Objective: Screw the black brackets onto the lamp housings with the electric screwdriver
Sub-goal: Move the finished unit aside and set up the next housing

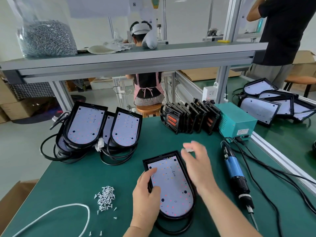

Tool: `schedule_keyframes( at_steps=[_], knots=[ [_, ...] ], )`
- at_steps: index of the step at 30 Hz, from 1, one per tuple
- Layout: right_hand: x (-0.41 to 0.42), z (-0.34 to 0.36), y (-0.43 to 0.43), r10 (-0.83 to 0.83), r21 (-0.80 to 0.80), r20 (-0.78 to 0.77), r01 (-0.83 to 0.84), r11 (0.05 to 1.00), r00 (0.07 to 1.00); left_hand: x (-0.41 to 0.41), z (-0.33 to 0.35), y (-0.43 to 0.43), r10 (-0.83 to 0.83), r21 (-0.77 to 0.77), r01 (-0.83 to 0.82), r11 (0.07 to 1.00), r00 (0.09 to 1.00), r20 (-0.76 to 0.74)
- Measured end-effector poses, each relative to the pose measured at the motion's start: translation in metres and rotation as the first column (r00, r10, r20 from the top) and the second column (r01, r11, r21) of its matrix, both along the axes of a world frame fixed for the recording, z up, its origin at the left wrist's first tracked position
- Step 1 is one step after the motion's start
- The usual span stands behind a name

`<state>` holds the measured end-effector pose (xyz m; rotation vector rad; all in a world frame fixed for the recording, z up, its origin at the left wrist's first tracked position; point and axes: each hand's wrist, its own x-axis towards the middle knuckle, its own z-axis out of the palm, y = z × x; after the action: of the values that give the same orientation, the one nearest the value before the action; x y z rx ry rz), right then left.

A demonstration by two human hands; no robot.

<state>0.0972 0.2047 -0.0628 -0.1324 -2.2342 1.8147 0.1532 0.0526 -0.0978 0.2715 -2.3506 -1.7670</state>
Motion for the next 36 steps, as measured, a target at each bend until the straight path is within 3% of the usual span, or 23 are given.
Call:
schedule_keyframes(
  at_steps=[6,13,18,23,28,36],
  knots=[
    [-0.111,0.033,-0.002,0.099,0.205,0.051,-0.107,0.973,0.994,0.002,0.0,0.0,0.005,0.053,-0.006,0.999,1.0,0.013],
    [-0.154,0.019,-0.011,0.064,0.149,0.224,-0.099,0.984,0.972,0.002,0.003,0.0,-0.065,0.042,0.063,0.997,0.997,0.042],
    [-0.156,0.014,-0.007,0.053,0.13,0.218,-0.083,0.988,0.974,0.003,0.006,0.0,-0.118,0.035,0.116,0.993,0.992,0.049],
    [-0.148,0.01,0.005,-0.048,0.03,0.153,0.044,0.999,0.987,0.003,0.006,0.0,-0.102,0.029,0.1,0.995,0.994,0.044],
    [-0.143,-0.006,0.018,-0.116,-0.274,0.23,0.178,0.945,0.966,0.002,0.004,0.001,-0.093,0.03,0.091,0.995,0.995,0.048],
    [-0.132,-0.011,0.022,-0.18,-0.267,0.298,0.263,0.927,0.937,0.002,0.004,0.001,-0.093,0.024,0.092,0.995,0.995,0.036]
  ],
)
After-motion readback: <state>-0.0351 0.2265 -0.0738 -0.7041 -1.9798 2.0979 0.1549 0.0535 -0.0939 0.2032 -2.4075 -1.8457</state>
